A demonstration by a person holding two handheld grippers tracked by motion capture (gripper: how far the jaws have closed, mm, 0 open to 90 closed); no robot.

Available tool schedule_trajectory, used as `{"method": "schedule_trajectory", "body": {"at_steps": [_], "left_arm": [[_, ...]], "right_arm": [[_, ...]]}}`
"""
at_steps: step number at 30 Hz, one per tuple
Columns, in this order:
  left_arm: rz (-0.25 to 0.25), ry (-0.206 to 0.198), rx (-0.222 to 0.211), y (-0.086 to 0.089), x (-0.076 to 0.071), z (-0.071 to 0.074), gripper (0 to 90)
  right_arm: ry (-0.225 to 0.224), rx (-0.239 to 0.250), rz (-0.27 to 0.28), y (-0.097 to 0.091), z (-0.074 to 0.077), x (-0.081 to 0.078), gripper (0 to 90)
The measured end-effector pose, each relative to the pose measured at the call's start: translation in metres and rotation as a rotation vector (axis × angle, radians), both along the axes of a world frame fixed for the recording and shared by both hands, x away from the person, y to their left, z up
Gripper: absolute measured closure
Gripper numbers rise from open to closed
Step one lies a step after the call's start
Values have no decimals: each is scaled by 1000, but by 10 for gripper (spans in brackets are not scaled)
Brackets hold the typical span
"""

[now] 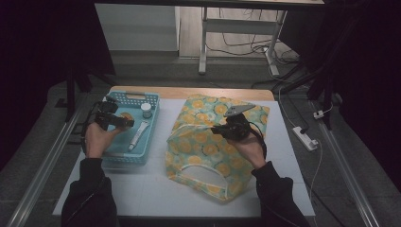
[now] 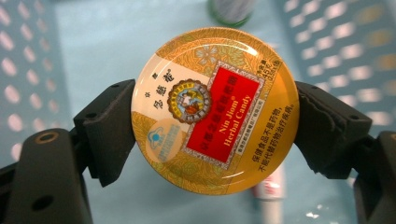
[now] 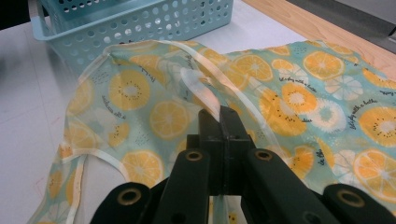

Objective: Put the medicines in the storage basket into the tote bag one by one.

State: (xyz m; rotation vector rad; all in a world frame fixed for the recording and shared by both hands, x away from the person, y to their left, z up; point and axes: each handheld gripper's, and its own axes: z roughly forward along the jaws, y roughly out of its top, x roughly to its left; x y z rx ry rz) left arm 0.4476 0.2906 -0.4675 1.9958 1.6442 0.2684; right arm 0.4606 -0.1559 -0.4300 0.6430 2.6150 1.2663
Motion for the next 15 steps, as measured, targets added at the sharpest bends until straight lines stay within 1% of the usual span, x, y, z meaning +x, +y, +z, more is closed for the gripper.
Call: {"method": "schedule_trajectory", "body": {"at_steps": [3,8,10,15], "left_arm": [[-39,-33,-1,-8,-5,8,200],[-103,-68,-43,-20,-13,18,200],[-128,-79,-53,-26,-16,21,200],[-191,-101,-54,-44,-22,30,200]], "right_arm": [[-1,1,-2,0,0,0,900],[-7,9,-7,-1,1,0,900],[-9,13,-10,-2,2,0,900],[-13,21,-14,-3,4,0,900]]}}
